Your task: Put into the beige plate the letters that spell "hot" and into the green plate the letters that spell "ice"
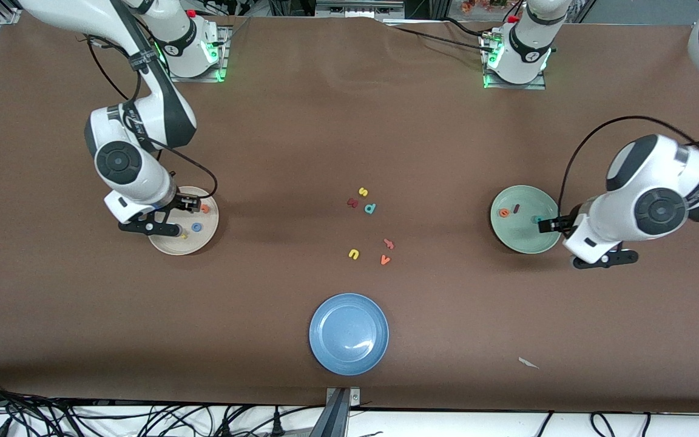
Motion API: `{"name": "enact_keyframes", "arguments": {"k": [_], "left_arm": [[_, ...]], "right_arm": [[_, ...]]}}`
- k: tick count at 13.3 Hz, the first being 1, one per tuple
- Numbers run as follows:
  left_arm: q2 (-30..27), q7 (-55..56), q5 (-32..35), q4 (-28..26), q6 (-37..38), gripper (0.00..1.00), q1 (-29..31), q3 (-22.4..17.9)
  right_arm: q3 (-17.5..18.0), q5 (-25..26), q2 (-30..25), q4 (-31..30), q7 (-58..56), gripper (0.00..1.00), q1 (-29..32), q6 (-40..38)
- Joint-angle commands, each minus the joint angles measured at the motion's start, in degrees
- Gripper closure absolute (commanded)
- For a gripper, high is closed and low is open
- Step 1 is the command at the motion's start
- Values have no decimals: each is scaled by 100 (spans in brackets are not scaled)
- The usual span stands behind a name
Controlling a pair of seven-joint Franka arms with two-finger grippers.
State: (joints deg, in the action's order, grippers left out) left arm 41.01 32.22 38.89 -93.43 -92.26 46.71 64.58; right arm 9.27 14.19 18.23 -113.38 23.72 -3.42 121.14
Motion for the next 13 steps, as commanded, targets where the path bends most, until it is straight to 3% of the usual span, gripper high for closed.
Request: {"name": "enact_keyframes", "arguments": {"k": [1, 5, 11, 13], "left_arm": [[-199, -523, -346, 552, 707, 1, 145, 248], [-207, -576, -373, 712, 850, 1, 146, 274], [-260, -576, -364, 817, 850, 1, 146, 283], [-295, -576, -356, 896, 911, 1, 146, 283]], "right_arm": [[40, -13, -100, 832, -499, 0, 17, -835], [-13, -829, -389, 1660, -1095, 0, -9, -1750], [-872, -1057, -812, 1994, -2056, 0, -377, -2358], [-944, -1270, -856, 2022, -2266, 0, -396, -2367]]}}
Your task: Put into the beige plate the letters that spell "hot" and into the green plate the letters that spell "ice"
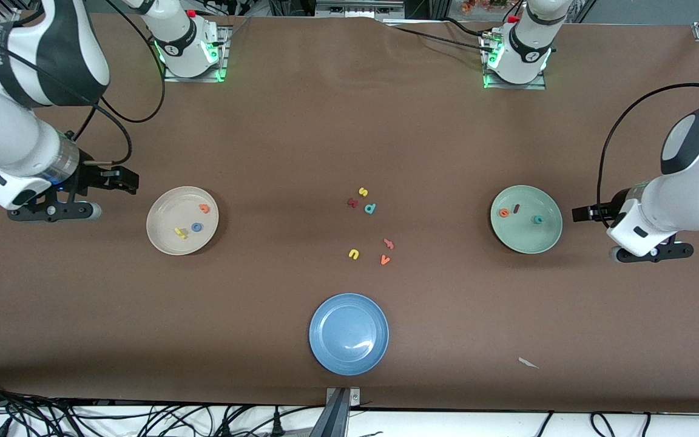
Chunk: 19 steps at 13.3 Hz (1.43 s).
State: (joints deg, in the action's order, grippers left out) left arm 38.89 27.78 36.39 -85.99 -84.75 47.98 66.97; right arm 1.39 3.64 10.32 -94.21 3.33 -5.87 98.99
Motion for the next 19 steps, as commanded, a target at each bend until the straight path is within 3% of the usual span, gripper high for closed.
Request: {"name": "enact_keyframes", "arguments": {"k": [1, 3, 8, 9, 12, 13, 15, 17, 19], "left_arm": [[-83, -133, -106, 283, 247, 1, -8, 53], [-75, -133, -89, 669, 659, 1, -253, 27], [13, -159, -53, 1479, 1293, 1, -868, -191], [13, -159, -62, 1654, 1399, 1, -1200, -515], [-48, -1042, -263, 2584, 1986, 1, -2755, -2226], [-66, -1264, -621, 2805, 2075, 1, -2968, -2658], [-275, -1337, -1482, 2851, 2041, 1, -3223, -3406], [-522, -1354, -2159, 2842, 1989, 1, -3907, -4564], [-995, -1582, -3090, 2581, 1438, 1, -4471, -5724]], "right_arm": [[-244, -214, -92, 104, -253, 0, -160, -160], [-595, -214, -188, 104, -349, 0, -405, -361], [-552, -258, -154, 279, -324, 0, -415, -397], [-561, -258, -154, 297, -324, 0, -406, -441], [-579, -249, -136, 368, -324, 0, -406, -450], [-579, -241, -127, 394, -324, 0, -389, -450], [-587, -249, -127, 403, -306, 0, -371, -450], [-579, -241, -118, 622, -315, 0, -397, -459], [-587, -249, -127, 649, -315, 0, -371, -459]]}}
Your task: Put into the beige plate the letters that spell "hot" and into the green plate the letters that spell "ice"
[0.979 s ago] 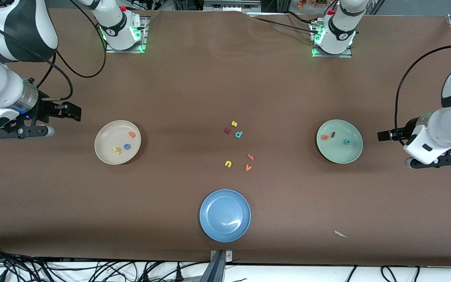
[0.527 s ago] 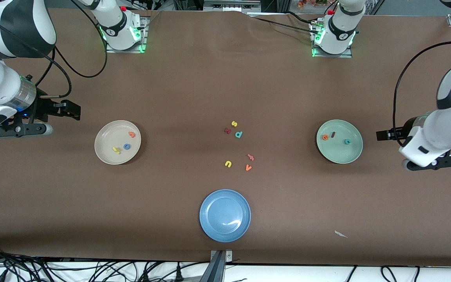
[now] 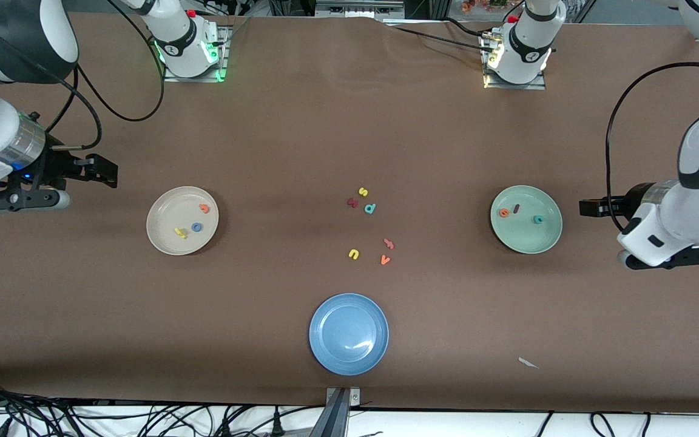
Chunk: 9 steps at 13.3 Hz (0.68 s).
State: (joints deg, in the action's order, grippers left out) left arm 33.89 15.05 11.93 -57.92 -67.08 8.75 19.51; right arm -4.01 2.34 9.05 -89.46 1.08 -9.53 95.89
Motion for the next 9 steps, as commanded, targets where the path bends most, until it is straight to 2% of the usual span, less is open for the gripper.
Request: {"name": "enact_keyframes", "arguments": {"k": [1, 2, 4, 5, 9], "left_arm": [[-811, -353, -927, -611, -627, 1, -776, -1375], [-1145, -353, -1016, -1093, -1065, 1, -892, -1527], [-1813, -353, -1026, -2087, -1927, 1, -884, -1537], [-1990, -362, -1035, -2370, -2210, 1, -867, -1537], [-1957, -843, -1360, -2285, -2248, 1, -638, -1537]], "right_arm": [[-48, -120, 9, 175, -91, 0, 3, -150], [-48, -120, 1, 166, -99, 0, 3, -150], [-30, -59, 0, 175, -99, 0, -32, -159], [-30, -67, 0, 175, -99, 0, -32, -159], [-30, -102, 0, 175, -135, 0, -32, -150]]}}
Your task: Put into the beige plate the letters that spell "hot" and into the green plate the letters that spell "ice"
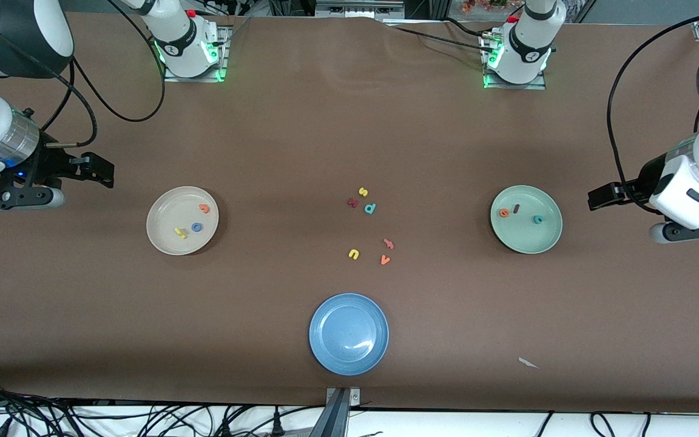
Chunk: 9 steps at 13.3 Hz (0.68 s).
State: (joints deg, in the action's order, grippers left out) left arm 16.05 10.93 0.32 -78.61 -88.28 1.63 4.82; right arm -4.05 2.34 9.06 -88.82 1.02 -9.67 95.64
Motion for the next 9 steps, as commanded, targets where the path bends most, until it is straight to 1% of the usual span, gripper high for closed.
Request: {"name": "enact_keyframes", "arguments": {"k": [1, 9], "left_arm": [[-173, -469, -199, -225, -128, 1, 83, -69], [-94, -478, -234, -313, -128, 1, 127, -60]], "right_arm": [[-25, -111, 0, 110, -129, 0, -18, -125], [-61, -129, -44, 110, -129, 0, -9, -239]]}}
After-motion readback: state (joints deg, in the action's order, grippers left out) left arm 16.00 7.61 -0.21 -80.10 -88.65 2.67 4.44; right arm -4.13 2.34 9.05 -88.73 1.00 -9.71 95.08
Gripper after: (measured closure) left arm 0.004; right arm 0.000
